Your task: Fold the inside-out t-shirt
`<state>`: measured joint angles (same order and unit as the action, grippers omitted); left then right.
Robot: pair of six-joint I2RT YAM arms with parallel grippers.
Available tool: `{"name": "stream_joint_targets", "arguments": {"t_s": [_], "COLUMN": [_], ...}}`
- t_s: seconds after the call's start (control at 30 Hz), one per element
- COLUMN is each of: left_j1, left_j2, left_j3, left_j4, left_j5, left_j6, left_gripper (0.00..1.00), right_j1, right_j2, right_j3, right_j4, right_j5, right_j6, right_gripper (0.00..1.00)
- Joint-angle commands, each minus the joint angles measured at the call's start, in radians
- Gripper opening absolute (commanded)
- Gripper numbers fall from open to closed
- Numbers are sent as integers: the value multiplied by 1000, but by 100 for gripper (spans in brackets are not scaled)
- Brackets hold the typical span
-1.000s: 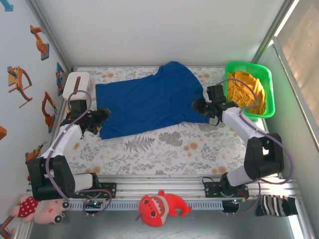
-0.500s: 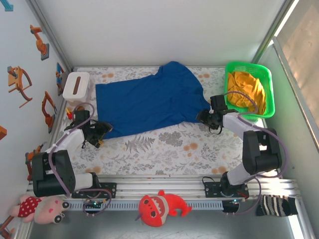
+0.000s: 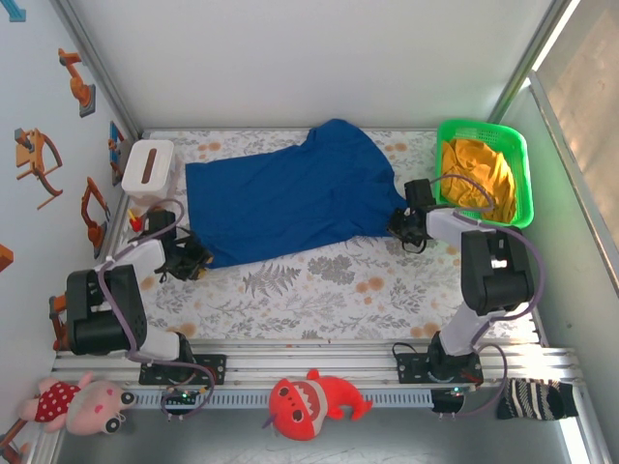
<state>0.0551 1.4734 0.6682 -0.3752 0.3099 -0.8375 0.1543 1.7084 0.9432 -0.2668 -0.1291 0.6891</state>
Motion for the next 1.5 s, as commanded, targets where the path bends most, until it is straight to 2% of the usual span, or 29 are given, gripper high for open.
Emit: {"name": "stream_joint_targets", "arguments": {"t_s": [0.0,0.03,0.23,0.37,0.63,0.83,0.97,1.1,1.13,1.17,1.2,1.27,1.4,1.47], "left_j1": [-7,-2,39,42,49,73,89,96,97,99,100,105,112,112], "left_j2": [112,127,105,54,-85,-225,-339,-409,-413,-415,-417,-417,-389,-358], "left_j3": [35,52,115,109,-23,-93,-121,-129,-121,-98,-74,-25,85,138], "left_j4": [167,165,111,49,-9,-91,-145,-178,-195,-225,-253,-280,-289,-274], "left_j5": [28,34,56,62,64,16,-32,-53,-57,-76,-103,-138,-152,-139], "left_j6": [19,25,60,87,63,37,28,20,25,37,52,87,133,149], "left_gripper": [9,0,0,0,0,0,0,1,11,33,51,68,77,78], "right_j1": [-35,-47,-104,-105,-102,-101,-101,-101,-101,-101,-101,-101,-101,-101], "right_j2": [-11,-30,-238,-371,-750,-1003,-1081,-1080,-1070,-1058,-1047,-1025,-956,-903], "right_j3": [1,-18,-151,-253,-482,-544,-553,-548,-534,-509,-479,-419,-287,-220], "right_j4": [3,4,-76,-158,-343,-527,-587,-593,-598,-605,-611,-618,-603,-585], "right_j5": [24,20,34,23,9,15,16,7,10,14,14,14,11,3], "right_j6": [19,19,4,16,134,182,194,195,188,178,165,142,93,64], "right_gripper": [0,0,0,0,0,0,0,2,15,30,38,45,46,46]}}
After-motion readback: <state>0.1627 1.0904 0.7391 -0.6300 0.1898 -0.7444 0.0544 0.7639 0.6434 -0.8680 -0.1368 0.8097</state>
